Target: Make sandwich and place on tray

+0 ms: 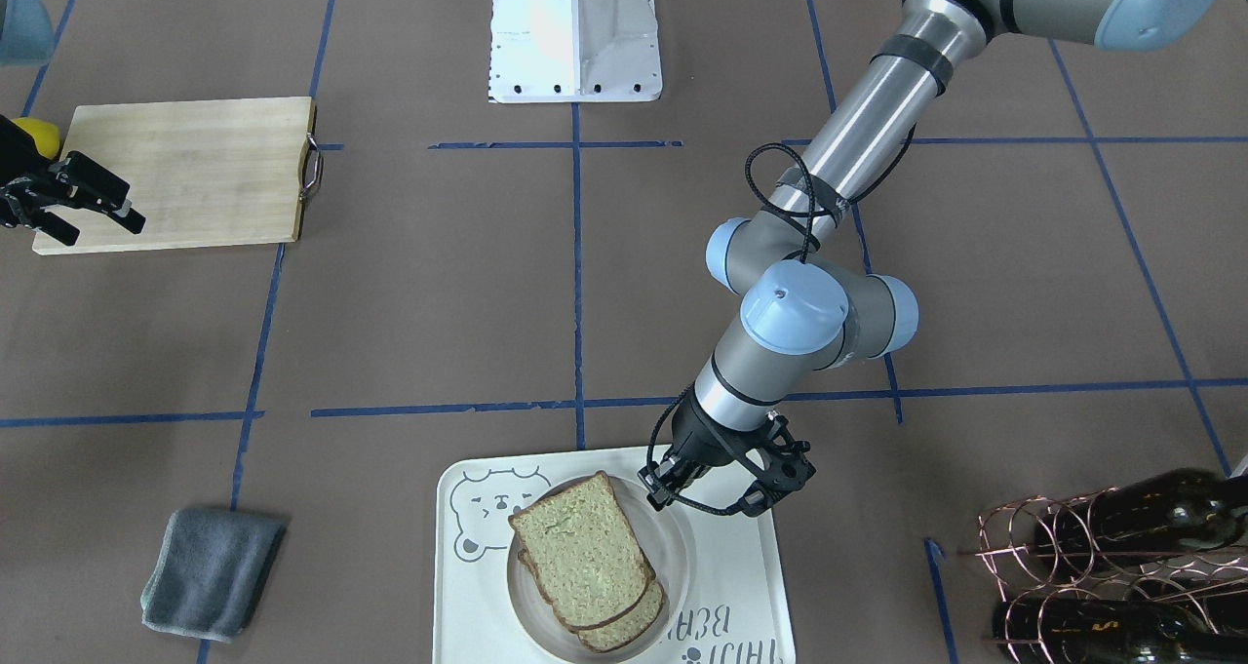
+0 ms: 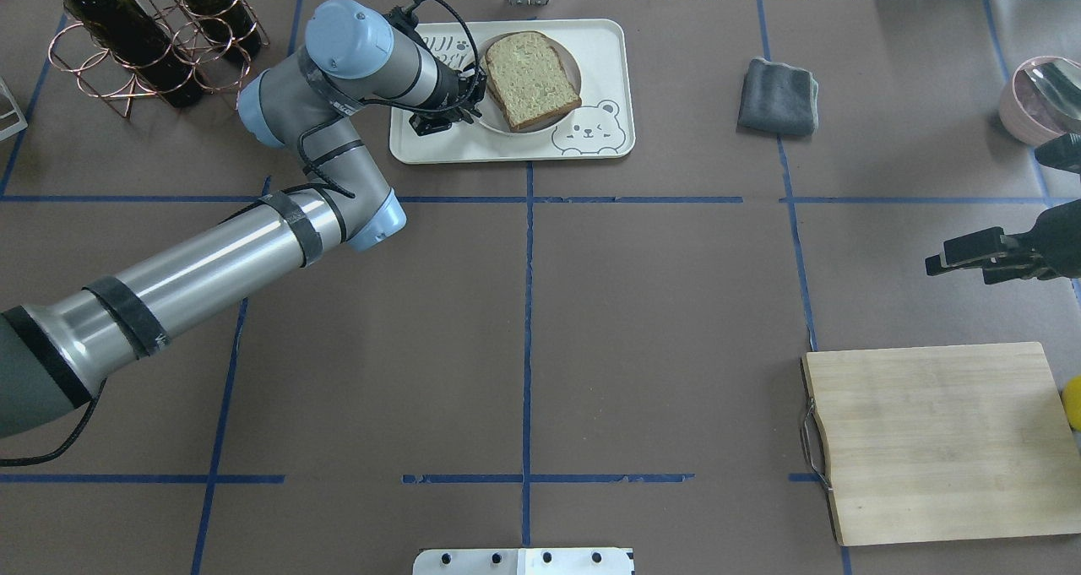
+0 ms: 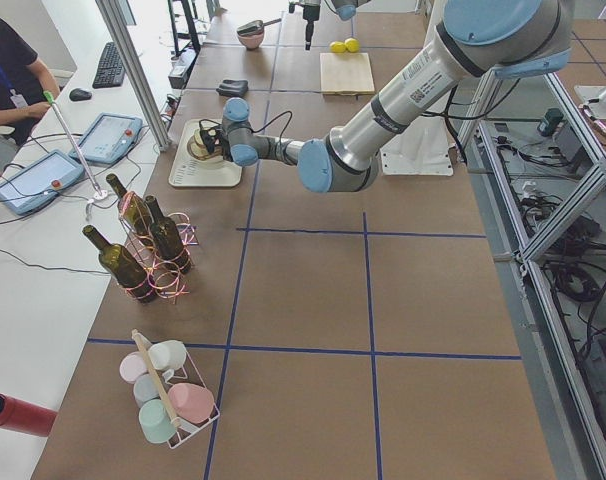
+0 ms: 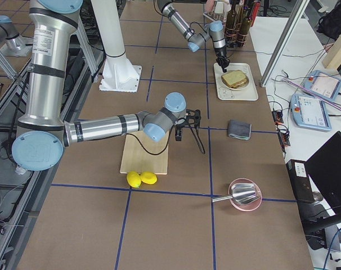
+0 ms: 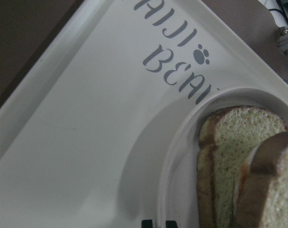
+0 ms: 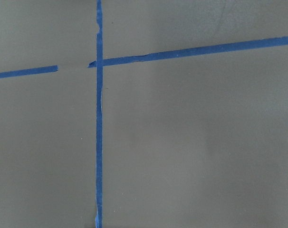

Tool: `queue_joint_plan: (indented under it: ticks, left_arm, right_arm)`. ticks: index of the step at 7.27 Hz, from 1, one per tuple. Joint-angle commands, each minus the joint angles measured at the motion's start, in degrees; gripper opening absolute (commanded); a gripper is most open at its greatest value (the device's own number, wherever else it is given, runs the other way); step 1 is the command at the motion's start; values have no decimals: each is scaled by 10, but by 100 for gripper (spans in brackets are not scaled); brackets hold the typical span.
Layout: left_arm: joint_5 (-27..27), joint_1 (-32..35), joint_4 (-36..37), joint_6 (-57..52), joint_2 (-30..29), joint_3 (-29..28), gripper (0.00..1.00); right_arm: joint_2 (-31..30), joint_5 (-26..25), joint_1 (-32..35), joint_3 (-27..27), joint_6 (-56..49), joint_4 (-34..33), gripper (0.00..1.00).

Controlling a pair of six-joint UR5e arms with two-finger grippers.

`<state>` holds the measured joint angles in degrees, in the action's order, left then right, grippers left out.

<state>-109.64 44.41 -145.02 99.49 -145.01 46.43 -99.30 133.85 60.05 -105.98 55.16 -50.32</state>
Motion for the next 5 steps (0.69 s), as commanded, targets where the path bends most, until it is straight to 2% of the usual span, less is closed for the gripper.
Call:
queue_joint_plan:
  ticks: [1, 2, 3, 4, 5]
  left_arm:
    - [-3, 2, 57, -56, 129, 192, 22]
    - [-5, 7, 127, -99, 162, 271, 22]
    - [-14, 13, 154, -170, 243, 377, 33]
    - [-62, 37, 153, -231, 324, 453, 36]
    - [-101, 70, 151, -301, 397, 510, 45]
  right_arm:
    - [1, -3, 2, 1, 1, -2, 100]
    - [-2, -3, 4, 1, 1, -5, 100]
    - [-8, -4, 19, -1, 1, -20, 100]
    - [-22, -4, 31, -3, -4, -20, 100]
    - [-36, -4, 39, -5, -7, -20, 100]
